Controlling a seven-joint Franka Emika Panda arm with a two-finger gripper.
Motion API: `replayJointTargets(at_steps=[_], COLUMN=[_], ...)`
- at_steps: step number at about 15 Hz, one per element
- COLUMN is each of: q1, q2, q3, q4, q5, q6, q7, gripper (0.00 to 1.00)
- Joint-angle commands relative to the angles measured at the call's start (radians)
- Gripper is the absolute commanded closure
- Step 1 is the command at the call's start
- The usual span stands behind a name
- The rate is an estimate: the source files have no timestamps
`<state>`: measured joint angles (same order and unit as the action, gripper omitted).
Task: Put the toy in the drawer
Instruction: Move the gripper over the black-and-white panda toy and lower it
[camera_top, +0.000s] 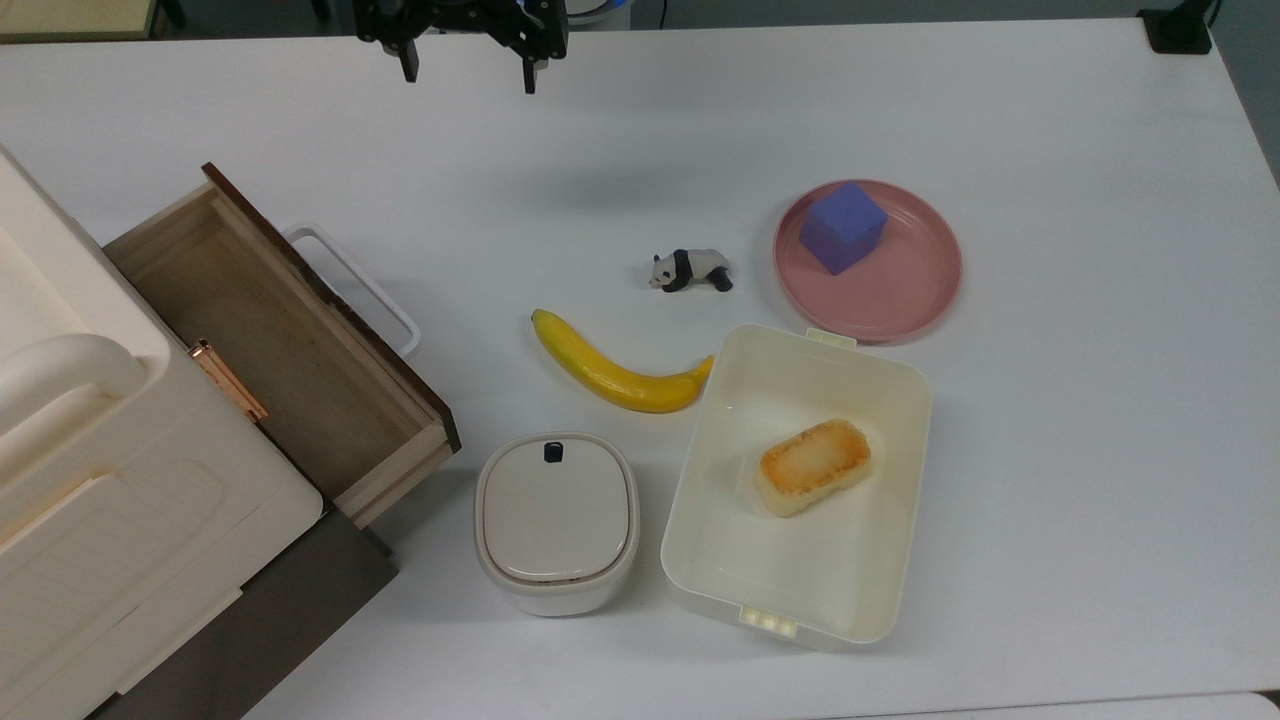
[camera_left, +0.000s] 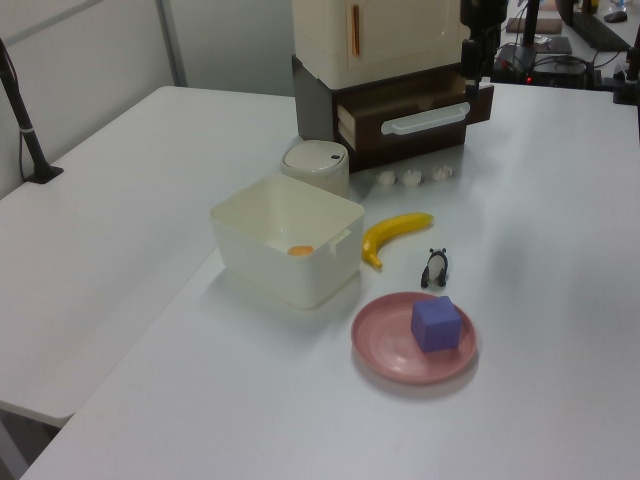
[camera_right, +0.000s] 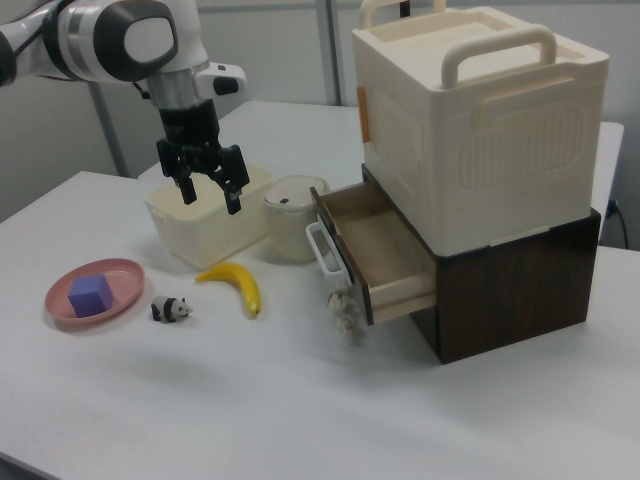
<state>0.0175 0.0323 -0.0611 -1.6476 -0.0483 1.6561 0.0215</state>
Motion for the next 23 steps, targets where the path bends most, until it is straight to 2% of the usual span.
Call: replayJointTargets(at_steps=[1, 16, 23], q1=[0.012, 0.018, 0.05], q2=[0.02, 0.038, 0.093], q3=[0.001, 0.011, 0.014], q4=[0.005, 0.002, 0.0], q5=[0.005, 0.005, -0.002], q6=[0.004, 0.007, 0.022], q7=[-0.01, -0.011, -0.012], gripper=[0.0, 0.0, 0.0])
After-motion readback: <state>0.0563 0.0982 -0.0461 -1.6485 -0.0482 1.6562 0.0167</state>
